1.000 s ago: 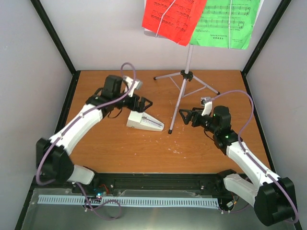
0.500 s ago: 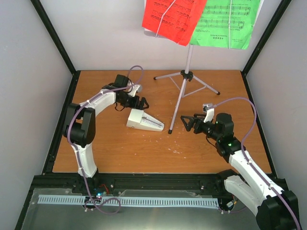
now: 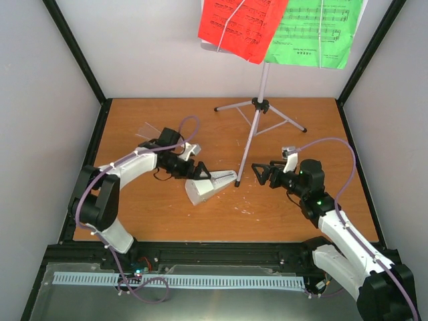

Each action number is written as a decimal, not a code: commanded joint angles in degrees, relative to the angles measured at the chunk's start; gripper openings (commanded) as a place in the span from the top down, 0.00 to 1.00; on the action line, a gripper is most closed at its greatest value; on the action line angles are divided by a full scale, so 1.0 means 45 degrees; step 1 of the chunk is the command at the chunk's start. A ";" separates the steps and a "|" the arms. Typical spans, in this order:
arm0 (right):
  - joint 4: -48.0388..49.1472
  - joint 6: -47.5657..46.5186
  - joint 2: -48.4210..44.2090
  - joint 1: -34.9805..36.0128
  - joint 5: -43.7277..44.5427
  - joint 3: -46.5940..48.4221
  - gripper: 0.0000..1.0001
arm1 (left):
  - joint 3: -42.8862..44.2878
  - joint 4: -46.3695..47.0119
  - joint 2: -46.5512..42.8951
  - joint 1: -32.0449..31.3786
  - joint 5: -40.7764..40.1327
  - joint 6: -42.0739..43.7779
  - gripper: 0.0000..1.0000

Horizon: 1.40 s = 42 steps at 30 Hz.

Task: Pack up the instrument practice props

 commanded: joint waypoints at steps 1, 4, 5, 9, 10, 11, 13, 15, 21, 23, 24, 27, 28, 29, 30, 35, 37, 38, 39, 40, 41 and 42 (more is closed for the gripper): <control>0.0399 0.0094 0.0073 -0.0022 0.0031 -0.0310 0.00 | -0.0676 -0.0109 -0.0678 -0.1028 0.1387 -0.1005 0.01; 0.0347 0.0046 0.0019 -0.0018 0.0054 -0.0350 0.00 | -0.0330 -0.0857 -0.0837 -0.1384 0.0103 -0.0942 0.00; 0.0312 0.0009 -0.0011 -0.0022 0.0073 -0.0354 0.00 | -0.0076 -0.1084 -0.0885 -0.1411 -0.0826 -0.0923 0.01; 0.0236 -0.0103 -0.0046 -0.0024 0.0207 -0.0357 0.00 | 0.1640 -0.1748 -0.0508 -0.1639 -0.3250 -0.0803 0.01; 0.0225 -0.0115 -0.0044 -0.0034 0.0237 -0.0355 0.00 | 0.2126 -0.1854 -0.0253 -0.1872 -0.3533 -0.0723 0.00; 0.0231 -0.0116 -0.0029 -0.0021 0.0245 -0.0362 0.00 | 0.2606 -0.1965 0.0065 -0.2141 -0.3846 -0.0605 0.01; 0.0207 -0.0114 -0.0053 -0.0017 0.0276 -0.0399 0.00 | 0.3333 -0.2078 0.0780 -0.2632 -0.3796 -0.0414 0.01; 0.0127 -0.0107 -0.0124 -0.0017 0.0363 -0.0436 0.00 | 0.3737 -0.1984 0.1508 -0.3029 -0.3722 -0.0432 0.00; -0.0390 -0.0337 -0.0591 -0.0018 0.0860 -0.0583 0.00 | 0.4906 -0.2636 0.3092 -0.4041 -0.4881 -0.0326 0.01; -0.0425 -0.0397 -0.0662 -0.0018 0.0951 -0.0661 0.00 | 0.4922 -0.2585 0.3299 -0.4206 -0.4965 -0.0305 0.01; -0.0390 -0.0381 -0.0668 -0.0017 0.0955 -0.0720 0.00 | 0.4919 -0.2540 0.3416 -0.4219 -0.4914 -0.0297 0.01; -0.0168 -0.0341 -0.0560 -0.0027 0.0864 -0.0826 0.00 | 0.5075 -0.2399 0.3721 -0.4254 -0.4277 -0.0353 0.01; -0.0116 -0.0327 -0.0509 -0.0035 0.0844 -0.0858 0.00 | 0.5150 -0.2334 0.3811 -0.4289 -0.4106 -0.0396 0.00; -0.0066 -0.0330 -0.0463 -0.0019 0.0824 -0.0894 0.00 | 0.5252 -0.2269 0.3861 -0.4344 -0.4038 -0.0435 0.01; -0.0040 -0.0331 -0.0423 -0.0034 0.0819 -0.0916 0.00 | 0.5370 -0.2261 0.3958 -0.4442 -0.4051 -0.0433 0.01; -0.0099 -0.0363 -0.0545 -0.0019 0.0991 -0.1042 0.00 | 0.5790 -0.2695 0.4674 -0.4927 -0.4708 -0.0288 0.01; -0.0179 -0.0406 -0.0650 -0.0024 0.1074 -0.1081 0.00 | 0.5812 -0.2845 0.4840 -0.5069 -0.5242 -0.0259 0.01; -0.0227 -0.0421 -0.0703 -0.0018 0.1114 -0.1110 0.00 | 0.5840 -0.2917 0.4881 -0.5196 -0.5552 -0.0240 0.01; -0.0260 -0.0442 -0.0751 -0.0019 0.1161 -0.1123 0.00 | 0.5854 -0.2962 0.4926 -0.5271 -0.5828 -0.0215 0.00; -0.0286 -0.0438 -0.0789 -0.0022 0.1215 -0.1135 0.00 | 0.5855 -0.2988 0.4911 -0.5329 -0.5999 -0.0210 0.00; -0.0297 -0.0437 -0.0786 -0.0020 0.1259 -0.1153 0.00 | 0.5856 -0.2976 0.4883 -0.5385 -0.6110 -0.0209 0.01; -0.0286 -0.0447 -0.0786 -0.0027 0.1298 -0.1179 0.00 | 0.5826 -0.2958 0.4857 -0.5429 -0.6154 -0.0209 0.01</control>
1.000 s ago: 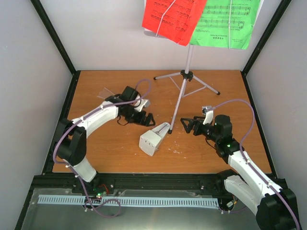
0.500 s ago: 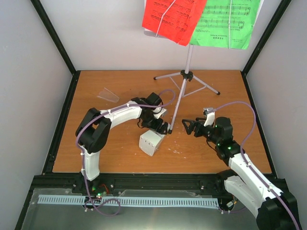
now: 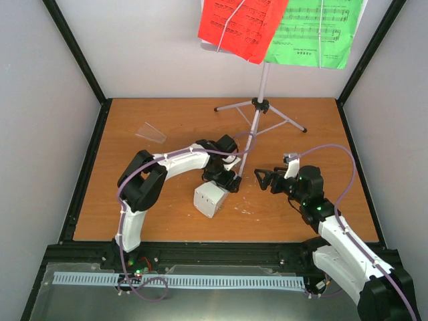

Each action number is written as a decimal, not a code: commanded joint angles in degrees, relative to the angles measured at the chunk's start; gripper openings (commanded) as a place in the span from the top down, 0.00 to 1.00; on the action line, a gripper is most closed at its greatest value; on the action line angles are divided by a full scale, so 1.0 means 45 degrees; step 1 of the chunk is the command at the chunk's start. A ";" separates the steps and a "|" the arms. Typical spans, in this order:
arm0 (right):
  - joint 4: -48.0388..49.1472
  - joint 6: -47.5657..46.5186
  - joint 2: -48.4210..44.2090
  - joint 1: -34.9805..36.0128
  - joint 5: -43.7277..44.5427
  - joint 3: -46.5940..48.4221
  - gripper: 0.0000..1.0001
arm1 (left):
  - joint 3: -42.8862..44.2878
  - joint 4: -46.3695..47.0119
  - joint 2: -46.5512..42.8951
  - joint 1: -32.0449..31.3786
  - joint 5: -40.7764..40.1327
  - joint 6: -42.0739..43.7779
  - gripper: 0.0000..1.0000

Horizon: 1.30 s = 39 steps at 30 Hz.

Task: Pack up the instrument practice props

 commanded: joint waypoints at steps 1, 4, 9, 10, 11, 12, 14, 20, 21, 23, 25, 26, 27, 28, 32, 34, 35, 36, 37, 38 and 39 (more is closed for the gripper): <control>0.0041 -0.0207 -0.0217 -0.0018 0.0329 -0.0175 0.00 | 0.0363 -0.0366 -0.0042 -0.0330 -0.0838 0.0248 0.01; 0.0088 -0.0151 -0.0170 -0.0017 0.0340 -0.0199 0.00 | 0.0155 -0.0192 -0.0236 -0.0386 -0.1047 0.0224 0.13; 0.0417 0.0323 0.0029 -0.0025 -0.0083 -0.0183 0.00 | -0.0355 0.0210 -0.0909 -0.0387 -0.1397 -0.0006 0.27; 0.0557 0.0623 0.0174 -0.0030 -0.0249 -0.0164 0.00 | -0.0508 0.0349 -0.1077 -0.0387 -0.1424 -0.0065 0.31; 0.0692 0.0971 0.0341 -0.0018 -0.0355 -0.0128 0.00 | -0.0645 0.0500 -0.1286 -0.0377 -0.1454 -0.0131 0.34; 0.0858 0.1344 0.0574 -0.0002 -0.0529 -0.0096 0.00 | -0.0833 0.0659 -0.1495 -0.0386 -0.1487 -0.0205 0.37; 0.1122 0.2184 0.1078 0.0072 -0.0737 -0.0009 0.00 | -0.1207 0.1124 -0.1952 -0.0386 -0.1530 -0.0300 0.42; 0.1974 0.4290 0.2823 0.1232 0.0058 0.0346 0.00 | -0.2737 0.2641 -0.3633 -0.0387 -0.1506 -0.0334 0.47; 0.2065 0.4493 0.3138 0.1560 0.0284 0.0505 0.00 | -0.3030 0.2889 -0.3844 -0.0387 -0.1466 -0.0338 0.47; 0.2312 0.4785 0.4003 0.2125 0.0582 0.0872 0.00 | -0.3364 0.3282 -0.4210 -0.0387 -0.1353 -0.0320 0.47; 0.2920 0.5179 0.4850 0.2415 0.0384 0.1160 0.00 | -0.3704 0.3683 -0.4532 -0.0411 -0.1185 -0.0179 0.48; 0.3256 0.5320 0.5246 0.2472 0.0239 0.1275 0.00 | -0.3901 0.3903 -0.4682 -0.0424 -0.1104 -0.0101 0.47; 0.3507 0.5381 0.5579 0.2499 0.0119 0.1395 0.00 | -0.4082 0.4097 -0.4837 -0.0426 -0.1057 -0.0011 0.48; 0.3663 0.5384 0.5862 0.2551 0.0040 0.1539 0.00 | -0.4255 0.4267 -0.4952 -0.0441 -0.1006 0.0039 0.48; 0.3676 0.5121 0.6901 0.2699 -0.0073 0.2327 0.00 | -0.4677 0.4627 -0.5203 -0.0443 -0.0847 0.0272 0.47; 0.3727 0.5054 0.7336 0.2746 -0.0208 0.2607 0.00 | -0.4847 0.4761 -0.5289 -0.0435 -0.0843 0.0322 0.48; 0.3764 0.5030 0.7540 0.2771 -0.0333 0.2731 0.00 | -0.4915 0.4844 -0.5345 -0.0454 -0.0837 0.0335 0.48; 0.3798 0.5008 0.7738 0.2807 -0.0463 0.2876 0.00 | -0.4963 0.4890 -0.5399 -0.0464 -0.0819 0.0344 0.48; 0.3780 0.4969 0.7924 0.2880 -0.0577 0.2996 0.00 | -0.5005 0.4955 -0.5439 -0.0450 -0.0821 0.0350 0.48; 0.3749 0.4917 0.8092 0.2965 -0.0683 0.3094 0.00 | -0.5057 0.5004 -0.5510 -0.0464 -0.0822 0.0356 0.48; 0.3716 0.4891 0.8257 0.3073 -0.0709 0.3192 0.00 | -0.5098 0.5079 -0.5534 -0.0465 -0.0844 0.0346 0.48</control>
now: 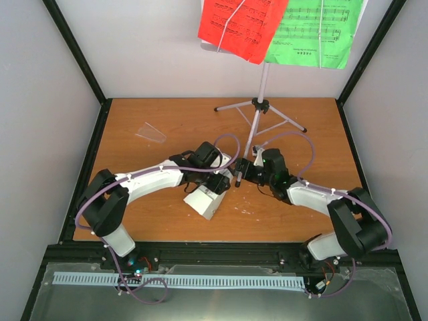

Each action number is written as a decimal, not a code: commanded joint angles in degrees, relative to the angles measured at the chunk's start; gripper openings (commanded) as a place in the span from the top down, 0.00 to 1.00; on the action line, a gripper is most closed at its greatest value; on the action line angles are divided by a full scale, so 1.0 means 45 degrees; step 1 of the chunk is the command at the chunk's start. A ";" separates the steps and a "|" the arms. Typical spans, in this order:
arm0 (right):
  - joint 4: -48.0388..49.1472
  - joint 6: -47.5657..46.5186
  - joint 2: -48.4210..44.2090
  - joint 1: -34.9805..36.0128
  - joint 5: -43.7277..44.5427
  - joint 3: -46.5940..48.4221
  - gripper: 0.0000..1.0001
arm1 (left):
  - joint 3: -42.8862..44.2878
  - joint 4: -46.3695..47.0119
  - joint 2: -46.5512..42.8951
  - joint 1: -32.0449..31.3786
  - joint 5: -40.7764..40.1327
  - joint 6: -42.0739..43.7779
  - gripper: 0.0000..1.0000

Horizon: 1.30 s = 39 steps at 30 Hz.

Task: Pack up the instrument practice props

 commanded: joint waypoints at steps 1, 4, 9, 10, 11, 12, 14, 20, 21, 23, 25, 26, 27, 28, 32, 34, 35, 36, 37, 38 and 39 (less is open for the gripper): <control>0.0316 -0.0093 0.0674 0.0472 -0.0445 0.0582 0.00 | -0.0110 0.0965 -0.0624 -0.0183 0.0163 0.0263 0.49; 0.0476 -0.0006 0.1071 0.0771 -0.0468 0.0586 0.00 | -0.0318 0.1317 -0.0901 -0.0178 0.0045 0.0192 0.51; 0.1125 0.0450 0.1761 0.0975 -0.0665 0.0475 0.17 | -0.0729 0.2005 -0.1333 -0.0188 0.0077 0.0050 0.52; 0.1180 0.0458 0.1798 0.1019 -0.0643 0.0475 0.22 | -0.0734 0.2024 -0.1357 -0.0188 -0.0013 0.0036 0.52; 0.1175 0.0437 0.1805 0.1054 -0.0650 0.0493 0.26 | -0.0707 0.2019 -0.1348 -0.0188 -0.0289 0.0010 0.52; 0.1157 0.0396 0.1796 0.1075 -0.0653 0.0500 0.30 | -0.0682 0.2012 -0.1334 -0.0188 -0.0579 -0.0042 0.52; 0.1159 0.0323 0.1705 0.1110 -0.0718 0.0486 0.38 | -0.0648 0.2066 -0.1342 -0.0185 -0.1052 -0.0255 0.52; 0.1221 0.0382 0.1078 0.1284 -0.0578 0.0039 0.58 | -0.0872 0.2689 -0.1505 -0.0188 -0.1606 -0.0816 0.52; 0.1202 0.0418 0.0953 0.1314 -0.0515 -0.0048 0.60 | -0.0917 0.2793 -0.1530 -0.0188 -0.1603 -0.0865 0.52; 0.1110 0.0449 0.0725 0.1381 -0.0335 -0.0145 0.66 | -0.1026 0.2968 -0.1572 -0.0188 -0.1576 -0.0937 0.52; 0.0935 0.0455 0.0527 0.1413 -0.0130 -0.0202 0.69 | -0.1144 0.3089 -0.1666 -0.0188 -0.1642 -0.0986 0.52; 0.0871 0.0424 0.0457 0.1418 -0.0021 -0.0220 0.69 | -0.1220 0.3163 -0.1767 -0.0188 -0.1666 -0.0960 0.52; 0.0739 0.0413 0.0402 0.1419 0.0090 -0.0227 0.69 | -0.1298 0.3236 -0.1841 -0.0188 -0.1669 -0.0927 0.52; 0.0687 0.0397 0.0363 0.1419 0.0170 -0.0228 0.70 | -0.1376 0.3301 -0.1921 -0.0188 -0.1657 -0.0901 0.52; 0.0819 0.0464 0.0233 0.1424 -0.0100 -0.0093 0.58 | -0.1795 0.3610 -0.2246 -0.0187 -0.1726 -0.0665 0.52; 0.0951 0.0503 0.0177 0.1498 -0.0284 0.0060 0.44 | -0.1987 0.4078 -0.2486 -0.0188 -0.1783 -0.0368 0.52; 0.0907 0.0431 0.0189 0.1556 -0.0363 0.0214 0.40 | -0.2119 0.4437 -0.2666 -0.0188 -0.1732 -0.0175 0.52; 0.0784 0.0351 0.0238 0.1634 -0.0375 0.0389 0.38 | -0.2238 0.4770 -0.2864 -0.0183 -0.1638 0.0047 0.52; 0.0608 0.0285 0.0284 0.1724 -0.0333 0.0567 0.37 | -0.2316 0.5007 -0.3042 -0.0188 -0.1686 0.0180 0.52; 0.0430 0.0203 0.0293 0.1830 -0.0252 0.0724 0.37 | -0.2365 0.5193 -0.3179 -0.0188 -0.1911 0.0265 0.52; 0.0205 0.0125 0.0284 0.1934 -0.0139 0.0848 0.36 | -0.2342 0.5299 -0.3299 -0.0188 -0.2159 0.0373 0.52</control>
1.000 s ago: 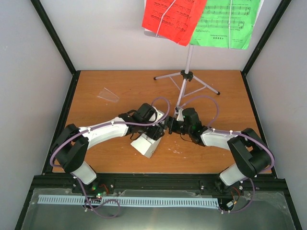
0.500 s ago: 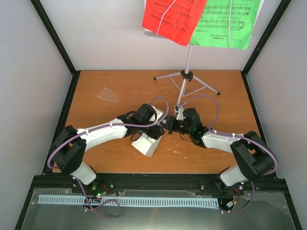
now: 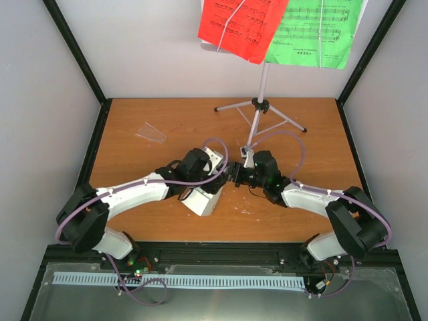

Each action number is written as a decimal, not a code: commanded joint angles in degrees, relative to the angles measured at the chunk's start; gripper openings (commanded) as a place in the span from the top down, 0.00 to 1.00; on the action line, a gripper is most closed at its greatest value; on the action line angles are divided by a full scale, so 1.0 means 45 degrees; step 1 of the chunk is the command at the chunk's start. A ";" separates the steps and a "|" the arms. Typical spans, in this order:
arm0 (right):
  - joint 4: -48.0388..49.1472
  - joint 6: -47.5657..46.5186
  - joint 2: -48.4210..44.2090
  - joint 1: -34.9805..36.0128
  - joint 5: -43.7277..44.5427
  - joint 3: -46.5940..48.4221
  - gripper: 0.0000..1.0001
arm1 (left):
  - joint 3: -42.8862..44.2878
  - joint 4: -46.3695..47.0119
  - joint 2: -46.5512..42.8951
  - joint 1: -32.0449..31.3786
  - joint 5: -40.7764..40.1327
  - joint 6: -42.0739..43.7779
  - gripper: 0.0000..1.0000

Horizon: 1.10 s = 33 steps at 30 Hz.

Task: Pack up the instrument practice props

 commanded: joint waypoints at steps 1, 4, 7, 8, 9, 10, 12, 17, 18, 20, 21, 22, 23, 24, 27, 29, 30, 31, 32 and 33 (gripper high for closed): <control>-0.1151 -0.0454 -0.0116 0.0575 0.0330 0.0694 0.37 | 0.0277 0.2170 -0.1024 -0.0004 -0.0896 0.0735 0.52; -0.2025 -0.0687 -0.0223 0.0673 0.1124 0.0820 0.38 | 0.0173 0.2592 -0.1348 -0.0004 -0.1161 0.0930 0.52; -0.2509 -0.0815 -0.0588 0.0674 0.1597 0.0708 0.38 | -0.0064 0.2794 -0.1665 0.0025 -0.1443 0.0935 0.53; -0.2611 -0.0820 -0.0738 0.0674 0.1692 0.0663 0.38 | -0.0086 0.2765 -0.1702 0.0034 -0.1563 0.0931 0.54; -0.2689 -0.0816 -0.0891 0.0674 0.1794 0.0632 0.38 | -0.0115 0.2725 -0.1702 0.0050 -0.1659 0.0947 0.54; -0.2834 -0.0820 -0.1030 0.0672 0.1889 0.0621 0.38 | -0.0160 0.2732 -0.1743 0.0054 -0.1722 0.0967 0.54; -0.2972 -0.0825 -0.1297 0.0674 0.2024 0.0600 0.36 | -0.0265 0.2779 -0.1835 0.0065 -0.1787 0.0969 0.54; -0.3479 -0.0948 -0.2001 0.0674 0.2279 0.0667 0.33 | -0.0364 0.3011 -0.1927 0.0130 -0.1933 0.1035 0.54; -0.3550 -0.0983 -0.2114 0.0672 0.2341 0.0667 0.32 | -0.0375 0.3181 -0.1928 0.0147 -0.1934 0.1075 0.54; -0.3730 -0.1029 -0.2340 0.0674 0.2476 0.0681 0.32 | -0.0440 0.3780 -0.1925 0.0153 -0.1893 0.1249 0.55; -0.3818 -0.1062 -0.2449 0.0674 0.2566 0.0686 0.32 | -0.0550 0.4517 -0.1925 0.0153 -0.1859 0.1370 0.55; -0.3883 -0.1089 -0.2567 0.0674 0.2640 0.0696 0.32 | -0.0696 0.5202 -0.1925 0.0153 -0.1849 0.1581 0.55; -0.3944 -0.1125 -0.2673 0.0670 0.2679 0.0715 0.31 | -0.0873 0.5932 -0.1898 0.0153 -0.1843 0.1807 0.55; -0.4037 -0.1164 -0.2801 0.0674 0.2701 0.0766 0.29 | -0.1029 0.6624 -0.1841 0.0153 -0.1899 0.2043 0.55; -0.4410 -0.1338 -0.3391 0.0674 0.2861 0.0932 0.24 | -0.1577 0.8685 -0.1506 0.0153 -0.2341 0.2862 0.55; -0.4844 -0.1572 -0.3890 0.0674 0.3113 0.1066 0.21 | -0.1729 0.9441 -0.1206 0.0170 -0.2736 0.3369 0.55; -0.5092 -0.1706 -0.4129 0.0672 0.3295 0.1149 0.19 | -0.1812 0.9848 -0.1018 0.0177 -0.2906 0.3623 0.55; -0.5456 -0.1849 -0.4391 0.0674 0.3498 0.1228 0.19 | -0.1898 1.0278 -0.0901 0.0200 -0.3011 0.3869 0.55; -0.5703 -0.1967 -0.4680 0.0672 0.3750 0.1328 0.17 | -0.2021 1.0712 -0.0808 0.0237 -0.3021 0.4122 0.56; -0.5910 -0.2095 -0.4875 0.0672 0.3965 0.1380 0.17 | -0.2134 1.1160 -0.0719 0.0290 -0.2932 0.4249 0.56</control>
